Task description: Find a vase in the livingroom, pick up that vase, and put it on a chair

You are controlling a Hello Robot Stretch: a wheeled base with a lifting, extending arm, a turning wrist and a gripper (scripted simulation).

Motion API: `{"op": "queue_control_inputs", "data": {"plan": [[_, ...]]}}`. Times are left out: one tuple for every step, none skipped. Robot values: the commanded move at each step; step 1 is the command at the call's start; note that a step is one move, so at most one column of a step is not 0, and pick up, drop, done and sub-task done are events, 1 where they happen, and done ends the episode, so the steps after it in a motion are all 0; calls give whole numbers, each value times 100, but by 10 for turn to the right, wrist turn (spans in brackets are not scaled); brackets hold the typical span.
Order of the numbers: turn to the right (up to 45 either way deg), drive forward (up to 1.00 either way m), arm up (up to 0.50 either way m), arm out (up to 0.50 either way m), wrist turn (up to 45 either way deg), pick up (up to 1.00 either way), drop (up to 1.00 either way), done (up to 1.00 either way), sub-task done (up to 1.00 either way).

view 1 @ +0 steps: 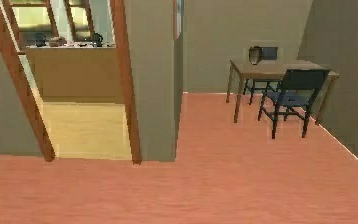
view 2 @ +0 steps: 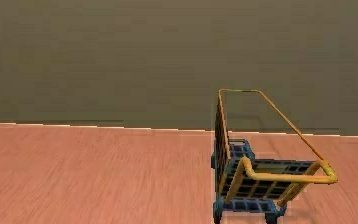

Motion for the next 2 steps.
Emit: {"op": "queue_control_inputs", "data": {"plan": [[180,0,0,0,0,0,0,0,0],[30,0,0,0,0,0,0,0,0]]}}
